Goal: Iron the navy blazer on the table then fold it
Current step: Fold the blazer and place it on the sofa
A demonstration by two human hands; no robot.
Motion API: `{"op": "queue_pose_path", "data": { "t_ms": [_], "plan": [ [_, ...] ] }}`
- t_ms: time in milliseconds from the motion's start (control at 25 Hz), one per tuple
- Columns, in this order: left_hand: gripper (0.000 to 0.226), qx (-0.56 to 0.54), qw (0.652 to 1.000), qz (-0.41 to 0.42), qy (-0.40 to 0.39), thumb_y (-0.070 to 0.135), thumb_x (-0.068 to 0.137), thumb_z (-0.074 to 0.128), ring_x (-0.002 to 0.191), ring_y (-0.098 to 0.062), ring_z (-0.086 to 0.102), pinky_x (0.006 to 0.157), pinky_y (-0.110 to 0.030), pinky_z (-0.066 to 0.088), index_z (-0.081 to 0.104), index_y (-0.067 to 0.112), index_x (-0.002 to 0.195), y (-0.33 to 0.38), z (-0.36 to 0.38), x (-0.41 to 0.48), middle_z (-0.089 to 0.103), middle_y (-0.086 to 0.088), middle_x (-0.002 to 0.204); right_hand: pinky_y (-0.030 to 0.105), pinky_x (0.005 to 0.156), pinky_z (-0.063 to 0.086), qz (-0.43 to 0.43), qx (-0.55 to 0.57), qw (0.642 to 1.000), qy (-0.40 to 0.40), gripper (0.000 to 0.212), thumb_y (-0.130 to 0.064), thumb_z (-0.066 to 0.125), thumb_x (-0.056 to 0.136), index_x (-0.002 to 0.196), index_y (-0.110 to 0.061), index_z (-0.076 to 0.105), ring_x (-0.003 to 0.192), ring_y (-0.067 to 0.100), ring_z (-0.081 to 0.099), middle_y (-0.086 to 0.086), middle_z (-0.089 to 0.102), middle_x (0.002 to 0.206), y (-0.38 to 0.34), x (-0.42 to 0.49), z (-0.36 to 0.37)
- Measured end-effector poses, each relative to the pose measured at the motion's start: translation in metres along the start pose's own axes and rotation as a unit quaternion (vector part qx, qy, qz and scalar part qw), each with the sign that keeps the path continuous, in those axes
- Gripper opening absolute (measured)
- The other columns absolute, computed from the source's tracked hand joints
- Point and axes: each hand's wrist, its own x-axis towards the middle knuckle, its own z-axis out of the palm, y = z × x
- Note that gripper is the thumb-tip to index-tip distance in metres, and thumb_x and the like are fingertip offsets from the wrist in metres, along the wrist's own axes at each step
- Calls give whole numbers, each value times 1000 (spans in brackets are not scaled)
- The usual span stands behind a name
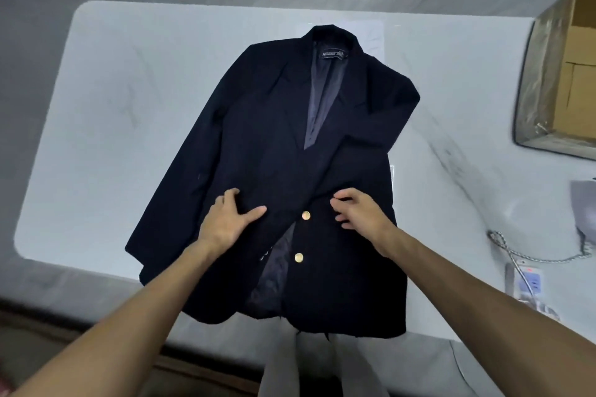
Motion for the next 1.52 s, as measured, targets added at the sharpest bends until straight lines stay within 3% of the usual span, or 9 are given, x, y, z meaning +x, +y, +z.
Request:
{"op": "queue_pose_path", "data": {
  "t_ms": [200,320,400,520,680,960,1160,1360,1520],
  "plan": [
    [55,244,956,94,136,49,89,66,108,-27,57,93,-40,46,50,15,129,-5,40,1,58,-9,124,31,84,57,78,311,934,159,28,-37,59,95,99,-10,61,92,21,66,9,65,100,-6,44,-7],
    [20,-126,987,97,-24,22,95,64,71,-13,59,70,-32,46,55,4,90,2,9,8,62,-2,80,33,88,55,130,394,893,174,43,-52,57,93,105,-11,54,95,22,66,6,65,99,-9,53,-3],
    [24,-364,910,89,-178,21,91,67,72,-15,63,70,-30,51,58,-2,90,2,-20,3,66,-9,81,38,94,52,149,418,883,152,47,-58,54,91,107,-14,52,97,24,64,6,63,100,-14,51,-4],
    [25,-317,919,32,-232,26,92,67,94,-23,68,95,-37,50,67,3,101,-17,-33,4,70,-15,109,39,80,58,148,463,859,160,30,-37,61,94,107,-11,61,86,23,66,5,67,102,-18,50,-9],
    [23,119,987,36,-101,8,92,49,93,-25,65,91,-41,50,57,29,87,-41,-9,17,70,-2,100,21,45,45,78,327,893,298,19,-6,53,87,76,-17,42,60,13,47,2,51,76,-3,42,-25],
    [68,120,989,64,-51,66,83,63,110,-21,61,98,-38,44,51,19,130,10,44,1,65,2,114,28,59,46,60,271,928,246,35,-39,71,84,70,-17,48,63,15,53,-2,61,76,10,49,-42],
    [15,-110,981,58,-148,30,83,78,75,-9,68,89,-42,55,68,19,85,10,43,2,74,5,79,29,71,43,-6,185,902,391,28,-20,62,90,76,-21,38,70,13,41,-7,41,74,29,49,-59],
    [26,-386,876,49,-284,7,93,63,92,-8,69,79,-18,52,66,17,116,1,8,-18,73,6,103,20,72,42,-100,22,913,396,41,-9,49,93,128,-29,40,77,14,53,-1,51,92,33,40,-44],
    [37,-42,985,154,-69,0,86,65,89,-16,62,80,-37,54,52,28,108,-32,29,-12,62,8,101,30,80,42,-133,-118,883,434,27,-21,55,88,115,-20,56,93,20,52,-1,50,100,18,41,-40]
  ]
}}
